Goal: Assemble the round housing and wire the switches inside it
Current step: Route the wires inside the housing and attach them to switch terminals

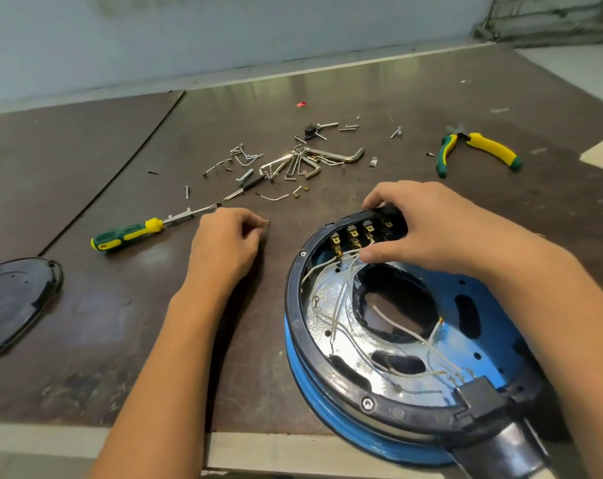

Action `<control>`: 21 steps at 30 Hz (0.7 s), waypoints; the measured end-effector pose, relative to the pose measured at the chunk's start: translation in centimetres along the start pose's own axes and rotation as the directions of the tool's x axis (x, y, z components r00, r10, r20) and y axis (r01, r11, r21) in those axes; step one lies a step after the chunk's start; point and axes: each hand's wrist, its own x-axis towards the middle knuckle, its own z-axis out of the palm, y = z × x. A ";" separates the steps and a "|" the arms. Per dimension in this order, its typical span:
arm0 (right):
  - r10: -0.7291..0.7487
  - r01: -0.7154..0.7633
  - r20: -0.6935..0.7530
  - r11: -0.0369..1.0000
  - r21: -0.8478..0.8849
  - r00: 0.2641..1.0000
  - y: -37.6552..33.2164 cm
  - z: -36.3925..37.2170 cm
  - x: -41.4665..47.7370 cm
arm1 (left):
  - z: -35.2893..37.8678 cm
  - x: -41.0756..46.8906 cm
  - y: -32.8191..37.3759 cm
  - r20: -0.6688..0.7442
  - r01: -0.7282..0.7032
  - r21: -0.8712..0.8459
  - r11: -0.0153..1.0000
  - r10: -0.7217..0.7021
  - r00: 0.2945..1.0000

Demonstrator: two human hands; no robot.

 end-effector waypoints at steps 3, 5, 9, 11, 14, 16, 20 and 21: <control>-0.001 0.001 0.007 1.000 0.021 1.000 0.0 -0.2 -0.3 | -1.6 -0.9 2.5 -0.095 -0.075 -0.192 0.978 0.057 0.994; -0.003 0.003 0.000 0.999 0.051 1.000 0.1 -0.3 -0.4 | -3.0 -1.8 5.0 -0.129 -0.165 -0.331 0.929 0.128 0.983; 0.007 -0.001 -0.040 0.991 0.136 0.999 0.5 -0.6 -0.5 | -4.2 -3.5 9.4 -0.110 -0.234 -0.499 0.834 0.207 0.972; 0.008 0.013 -0.108 0.981 0.195 0.994 0.6 -1.0 -0.6 | -3.9 -4.1 10.7 -0.026 -0.203 -0.545 0.814 0.225 0.974; -0.022 0.086 -0.239 0.962 0.260 0.971 0.5 -2.0 -0.9 | -3.4 -4.6 11.4 0.032 -0.193 -0.557 0.808 0.253 0.967; -0.046 0.144 -0.300 0.938 0.315 0.953 0.4 -2.6 -1.2 | -3.4 -4.6 11.3 0.044 -0.190 -0.576 0.795 0.263 0.964; -0.059 0.208 -0.339 0.883 0.421 0.939 0.3 -3.2 -1.5 | -3.4 -4.5 11.0 0.053 -0.174 -0.582 0.794 0.251 0.967; -0.060 0.206 -0.328 0.877 0.434 0.943 0.3 -3.1 -1.5 | -3.4 -4.6 11.0 0.051 -0.171 -0.591 0.788 0.249 0.967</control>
